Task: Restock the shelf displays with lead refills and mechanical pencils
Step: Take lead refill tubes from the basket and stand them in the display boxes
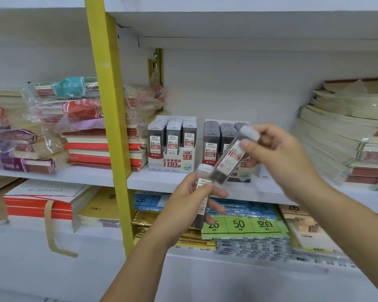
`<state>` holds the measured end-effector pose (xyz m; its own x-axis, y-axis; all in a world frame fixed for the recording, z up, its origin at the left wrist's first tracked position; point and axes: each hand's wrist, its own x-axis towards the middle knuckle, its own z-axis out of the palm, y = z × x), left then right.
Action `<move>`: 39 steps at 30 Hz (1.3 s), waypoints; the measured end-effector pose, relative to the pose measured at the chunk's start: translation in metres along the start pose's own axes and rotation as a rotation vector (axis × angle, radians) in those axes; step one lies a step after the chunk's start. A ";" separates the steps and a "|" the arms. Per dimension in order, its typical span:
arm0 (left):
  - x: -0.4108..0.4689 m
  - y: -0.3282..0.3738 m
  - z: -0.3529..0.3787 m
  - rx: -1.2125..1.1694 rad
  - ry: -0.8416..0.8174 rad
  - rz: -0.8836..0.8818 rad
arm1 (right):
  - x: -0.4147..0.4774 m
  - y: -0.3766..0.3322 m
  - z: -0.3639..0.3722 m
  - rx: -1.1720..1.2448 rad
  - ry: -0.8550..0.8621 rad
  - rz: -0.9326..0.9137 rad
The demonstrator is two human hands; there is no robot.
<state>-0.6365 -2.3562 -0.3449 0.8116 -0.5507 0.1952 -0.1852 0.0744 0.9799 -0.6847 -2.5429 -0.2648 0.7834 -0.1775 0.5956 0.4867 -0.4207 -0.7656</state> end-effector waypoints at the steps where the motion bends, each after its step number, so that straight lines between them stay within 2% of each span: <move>1: 0.001 0.000 -0.001 -0.007 0.012 -0.011 | 0.007 -0.004 -0.010 -0.025 0.061 -0.049; 5: 0.002 -0.001 -0.001 -0.016 0.030 -0.004 | 0.026 -0.017 -0.036 -0.228 0.143 -0.286; 8: 0.002 -0.001 0.000 -0.034 0.046 0.017 | 0.035 -0.011 -0.041 -0.345 0.120 -0.334; 14: 0.003 -0.002 -0.001 -0.088 0.070 0.031 | 0.041 0.015 -0.036 -0.511 0.041 -0.231; 18: 0.003 -0.001 -0.003 -0.085 0.062 0.045 | 0.038 0.029 -0.029 -0.738 0.007 -0.232; 23: 0.002 0.000 -0.003 -0.088 0.054 0.071 | 0.034 0.035 -0.023 -0.782 0.081 -0.187; 29: 0.000 0.004 -0.001 -0.079 0.020 0.094 | 0.029 0.033 -0.018 -0.888 0.035 -0.121; 32: 0.000 0.005 0.000 -0.074 0.009 0.108 | 0.015 0.024 -0.011 -0.855 0.131 -0.215; 34: -0.001 0.006 0.001 -0.066 -0.002 0.118 | 0.001 0.017 -0.002 -0.704 0.092 -0.274; 37: -0.001 0.006 0.005 -0.070 -0.022 0.125 | -0.015 0.013 0.015 -0.407 -0.092 -0.149; 39: -0.001 0.006 0.007 -0.072 -0.033 0.115 | -0.020 0.014 0.022 -0.243 -0.145 -0.049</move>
<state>-0.6420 -2.3614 -0.3399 0.7685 -0.5617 0.3065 -0.2350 0.1978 0.9517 -0.6851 -2.5251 -0.2926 0.8169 -0.0298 0.5760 0.4323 -0.6295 -0.6456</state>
